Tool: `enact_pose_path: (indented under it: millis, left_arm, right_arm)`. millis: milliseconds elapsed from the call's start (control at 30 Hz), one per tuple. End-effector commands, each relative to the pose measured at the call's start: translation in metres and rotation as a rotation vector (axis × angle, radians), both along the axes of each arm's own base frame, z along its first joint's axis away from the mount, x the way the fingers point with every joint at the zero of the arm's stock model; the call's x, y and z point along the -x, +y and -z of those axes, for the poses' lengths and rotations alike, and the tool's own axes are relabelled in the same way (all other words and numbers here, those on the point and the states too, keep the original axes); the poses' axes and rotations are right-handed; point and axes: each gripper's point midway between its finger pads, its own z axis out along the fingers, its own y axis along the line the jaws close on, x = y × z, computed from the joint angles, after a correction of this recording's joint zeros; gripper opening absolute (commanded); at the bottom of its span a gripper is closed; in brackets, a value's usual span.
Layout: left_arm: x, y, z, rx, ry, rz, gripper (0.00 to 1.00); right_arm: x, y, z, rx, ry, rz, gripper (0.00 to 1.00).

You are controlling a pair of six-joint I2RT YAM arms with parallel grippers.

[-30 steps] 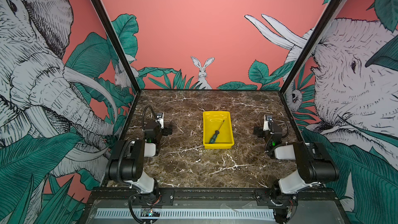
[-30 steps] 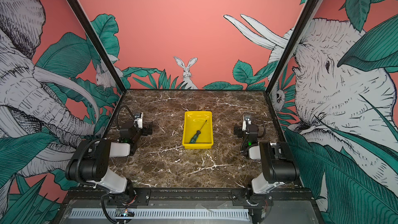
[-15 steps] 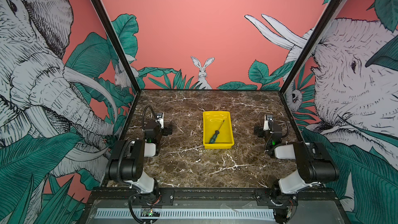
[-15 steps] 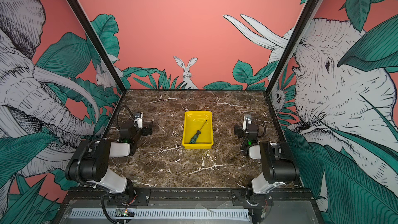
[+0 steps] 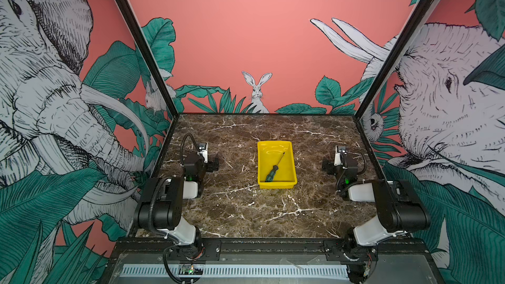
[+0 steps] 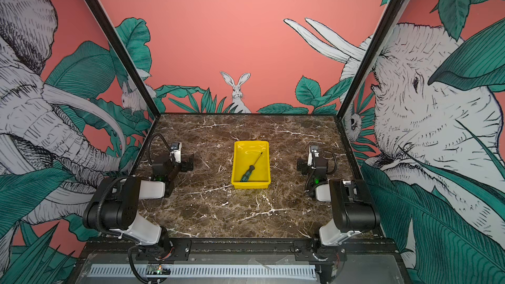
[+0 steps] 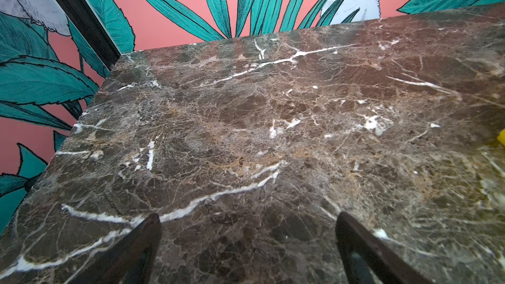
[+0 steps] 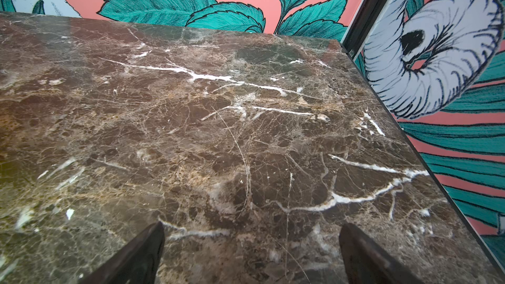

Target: Put the screwdriver in the bin

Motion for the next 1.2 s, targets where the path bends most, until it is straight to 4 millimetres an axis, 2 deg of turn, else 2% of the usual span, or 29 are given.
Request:
enact_pose_path:
  millis: [0, 267, 433, 500, 733, 967, 1067, 1167]
  left_arm:
    - [-0.002, 0.001, -0.008, -0.01, -0.027, -0.002, 1.0]
    - [-0.002, 0.001, -0.008, -0.011, -0.028, -0.001, 1.0]
    - [-0.002, 0.001, -0.008, -0.01, -0.026, -0.001, 1.0]
    - [-0.002, 0.001, -0.008, -0.01, -0.027, -0.001, 1.0]
    - [-0.002, 0.0, -0.008, -0.009, -0.027, -0.001, 1.0]
    - [-0.002, 0.001, -0.008, -0.01, -0.028, -0.001, 1.0]
    - [-0.002, 0.001, -0.008, -0.01, -0.027, -0.001, 1.0]
    - [-0.002, 0.001, -0.008, -0.01, -0.027, -0.001, 1.0]
  right_arm:
    - [-0.008, 0.001, -0.017, 0.003, -0.057, -0.003, 0.99]
    - [-0.007, 0.001, -0.018, 0.004, -0.065, -0.004, 0.99]
    - [0.018, 0.005, -0.028, -0.001, -0.207, -0.03, 0.99]
    - [0.021, 0.002, -0.028, 0.0, -0.225, -0.013, 0.99]
    - [-0.005, -0.012, -0.018, 0.011, -0.066, 0.078, 0.99]
    - [-0.002, -0.008, -0.019, 0.009, -0.09, 0.056, 0.99]
    - [-0.008, 0.0, -0.015, 0.011, -0.045, 0.004, 0.99]
    - [-0.008, 0.001, -0.015, -0.002, -0.047, -0.003, 0.99]
